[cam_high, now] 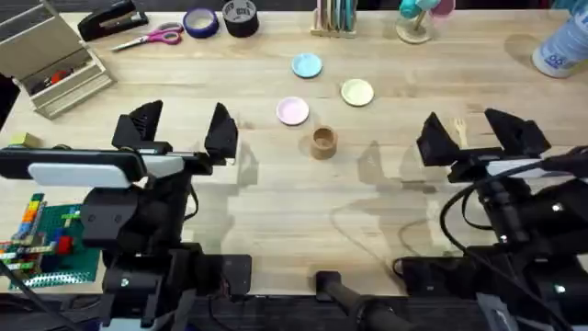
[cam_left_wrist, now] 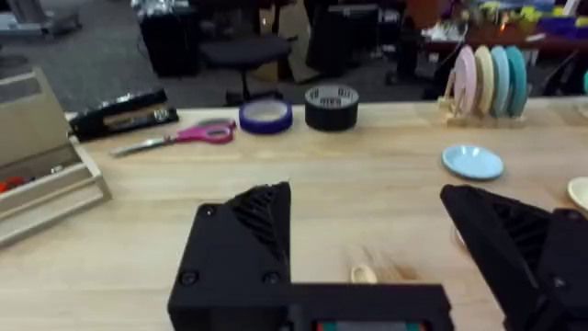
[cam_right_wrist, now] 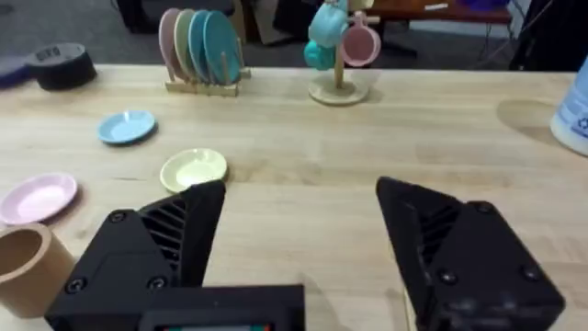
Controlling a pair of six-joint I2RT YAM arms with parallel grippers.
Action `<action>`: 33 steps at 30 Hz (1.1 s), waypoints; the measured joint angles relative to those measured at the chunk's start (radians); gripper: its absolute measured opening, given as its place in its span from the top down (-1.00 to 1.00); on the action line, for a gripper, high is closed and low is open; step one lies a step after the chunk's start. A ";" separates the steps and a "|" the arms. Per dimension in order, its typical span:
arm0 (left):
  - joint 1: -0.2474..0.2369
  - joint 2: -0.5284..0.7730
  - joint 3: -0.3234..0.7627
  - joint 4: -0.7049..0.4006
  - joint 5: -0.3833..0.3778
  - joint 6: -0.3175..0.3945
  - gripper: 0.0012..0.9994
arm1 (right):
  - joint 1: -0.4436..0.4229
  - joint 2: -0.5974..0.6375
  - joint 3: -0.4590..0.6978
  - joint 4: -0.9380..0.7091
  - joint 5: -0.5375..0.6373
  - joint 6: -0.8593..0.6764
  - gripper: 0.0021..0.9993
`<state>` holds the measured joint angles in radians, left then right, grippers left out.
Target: Pick up a utensil and set it on the pink plate, then put the other utensil in the container.
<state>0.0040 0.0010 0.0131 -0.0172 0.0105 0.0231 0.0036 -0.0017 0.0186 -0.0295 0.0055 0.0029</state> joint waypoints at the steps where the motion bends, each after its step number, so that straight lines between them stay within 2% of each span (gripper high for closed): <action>1: 0.000 0.000 0.008 -0.021 0.000 0.000 -0.99 | 0.000 0.000 0.011 -0.018 0.000 0.000 -0.99; 2: 0.000 0.000 0.022 -0.049 0.000 0.000 -0.99 | 0.000 0.000 0.025 -0.041 0.000 0.000 -0.99; 3: 0.000 0.000 0.095 -0.131 0.000 0.003 -0.99 | 0.000 0.004 0.092 -0.102 0.000 -0.007 -0.99; 8: 0.000 0.001 0.264 -0.253 0.000 0.005 -0.99 | 0.000 0.041 0.244 -0.183 0.000 -0.012 -0.99; 13: 0.000 0.065 0.450 -0.380 0.000 0.007 -0.99 | 0.000 0.160 0.442 -0.292 0.000 -0.025 -0.99; 22: 0.000 0.328 0.802 -0.650 -0.006 0.007 -0.99 | 0.000 0.488 0.838 -0.555 0.000 -0.098 -0.99; 26: 0.000 0.457 0.933 -0.760 -0.008 0.007 -0.99 | 0.000 0.629 0.979 -0.691 0.000 -0.133 -0.99; 27: 0.000 0.554 1.019 -0.832 -0.008 0.008 -0.99 | 0.000 0.720 1.065 -0.771 0.001 -0.146 -0.99; 33: 0.000 0.743 1.178 -0.971 -0.008 0.007 -0.99 | 0.000 0.864 1.202 -0.903 0.001 -0.169 -0.99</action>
<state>0.0040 0.7435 1.1909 -0.9886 0.0029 0.0303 0.0036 0.8618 1.2207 -0.9327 0.0063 -0.1658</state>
